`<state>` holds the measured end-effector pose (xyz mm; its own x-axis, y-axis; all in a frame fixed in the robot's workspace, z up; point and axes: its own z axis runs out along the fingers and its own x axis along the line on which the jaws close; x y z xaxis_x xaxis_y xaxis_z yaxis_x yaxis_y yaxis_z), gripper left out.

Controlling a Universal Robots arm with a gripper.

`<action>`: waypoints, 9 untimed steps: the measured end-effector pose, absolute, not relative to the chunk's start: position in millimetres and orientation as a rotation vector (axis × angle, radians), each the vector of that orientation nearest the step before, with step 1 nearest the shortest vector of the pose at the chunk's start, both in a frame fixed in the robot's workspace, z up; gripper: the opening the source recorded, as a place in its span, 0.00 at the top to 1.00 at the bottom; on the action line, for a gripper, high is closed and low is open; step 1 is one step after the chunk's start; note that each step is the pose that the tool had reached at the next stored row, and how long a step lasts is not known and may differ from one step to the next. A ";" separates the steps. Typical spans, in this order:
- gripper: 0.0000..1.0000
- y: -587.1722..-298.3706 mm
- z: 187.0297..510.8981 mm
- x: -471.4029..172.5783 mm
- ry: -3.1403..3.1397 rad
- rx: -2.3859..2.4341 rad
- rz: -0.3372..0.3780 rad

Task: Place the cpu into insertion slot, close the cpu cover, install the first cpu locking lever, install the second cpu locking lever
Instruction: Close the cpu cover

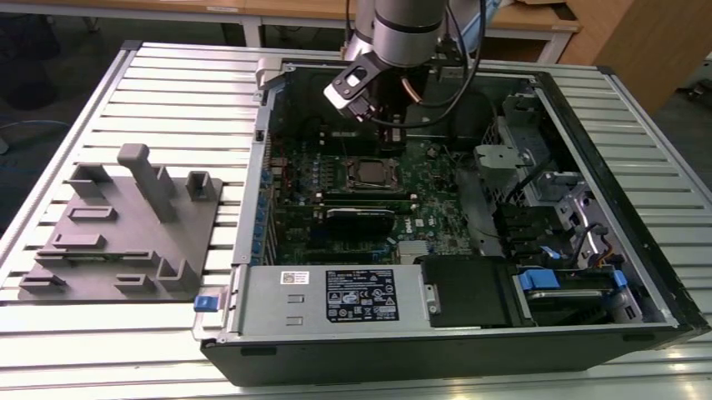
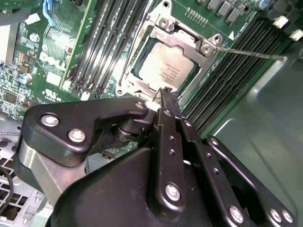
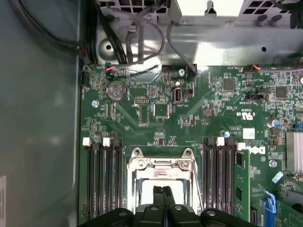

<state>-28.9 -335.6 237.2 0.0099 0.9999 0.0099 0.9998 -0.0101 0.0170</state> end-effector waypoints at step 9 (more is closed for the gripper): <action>0.90 -335.6 236.1 -32.2 2.207 2.229 0.030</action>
